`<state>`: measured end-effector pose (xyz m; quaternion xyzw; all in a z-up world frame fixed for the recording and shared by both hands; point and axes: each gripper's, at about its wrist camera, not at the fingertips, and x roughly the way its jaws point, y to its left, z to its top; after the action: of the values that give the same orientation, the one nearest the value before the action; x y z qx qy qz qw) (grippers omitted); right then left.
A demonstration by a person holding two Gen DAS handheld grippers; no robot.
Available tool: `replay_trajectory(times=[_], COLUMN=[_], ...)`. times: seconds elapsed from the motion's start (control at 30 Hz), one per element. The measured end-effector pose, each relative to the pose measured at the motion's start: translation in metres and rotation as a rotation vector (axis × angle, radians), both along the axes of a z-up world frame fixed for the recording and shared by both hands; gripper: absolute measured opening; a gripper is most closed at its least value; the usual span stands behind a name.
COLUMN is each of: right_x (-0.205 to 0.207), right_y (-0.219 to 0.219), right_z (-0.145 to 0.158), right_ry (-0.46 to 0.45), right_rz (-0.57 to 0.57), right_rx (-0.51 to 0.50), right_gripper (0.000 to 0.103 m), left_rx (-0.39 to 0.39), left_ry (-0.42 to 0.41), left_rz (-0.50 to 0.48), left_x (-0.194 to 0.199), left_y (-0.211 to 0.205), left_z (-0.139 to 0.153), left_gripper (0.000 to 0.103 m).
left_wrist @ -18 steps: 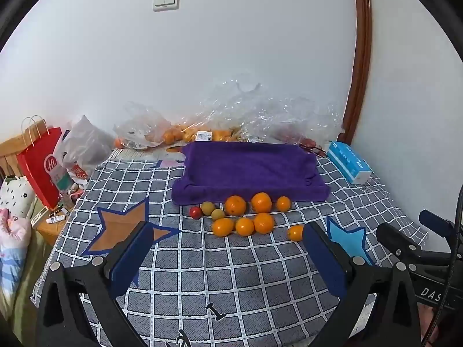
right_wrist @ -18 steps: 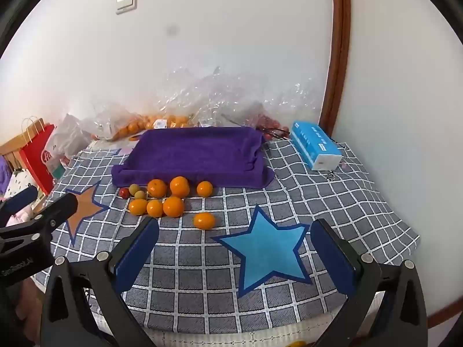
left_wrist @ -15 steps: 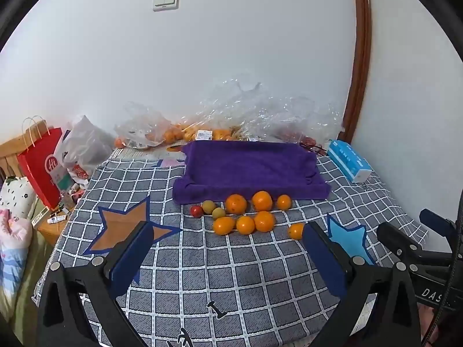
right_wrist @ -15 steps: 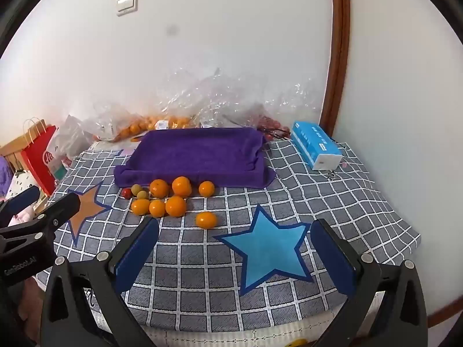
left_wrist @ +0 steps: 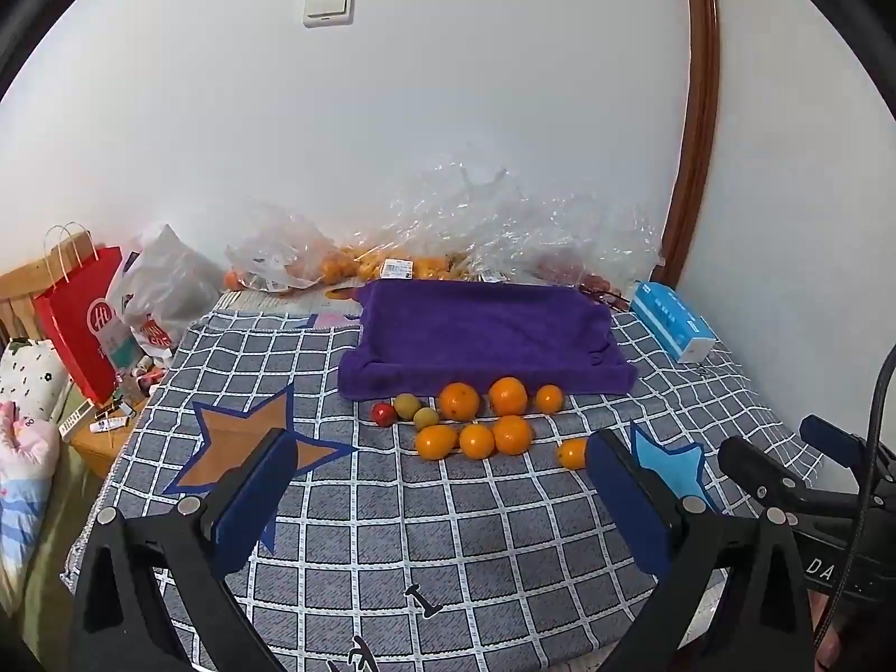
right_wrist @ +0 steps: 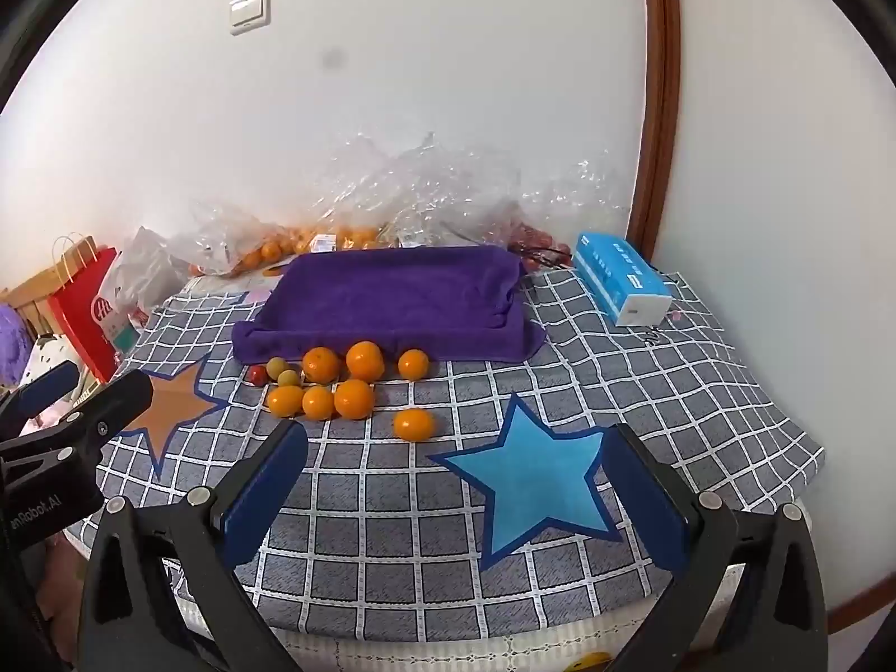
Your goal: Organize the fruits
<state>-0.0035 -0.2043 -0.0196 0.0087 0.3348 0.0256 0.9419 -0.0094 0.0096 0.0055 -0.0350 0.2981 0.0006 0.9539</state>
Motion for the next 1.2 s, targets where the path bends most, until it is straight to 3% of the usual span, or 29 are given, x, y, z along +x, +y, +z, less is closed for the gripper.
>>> replay_trajectory(times=[1.2], right_x=[-0.005], right_y=[0.0026], right_z=[0.0051], right_ry=[-0.017], right_rz=[0.005], right_rx=[0.008], right_gripper=[0.103], left_rx=[-0.012], left_ry=[-0.015], left_rz=[0.005], left_x=[-0.0035], left_y=[0.0006], left_z=[0.007], left_gripper=[0.103])
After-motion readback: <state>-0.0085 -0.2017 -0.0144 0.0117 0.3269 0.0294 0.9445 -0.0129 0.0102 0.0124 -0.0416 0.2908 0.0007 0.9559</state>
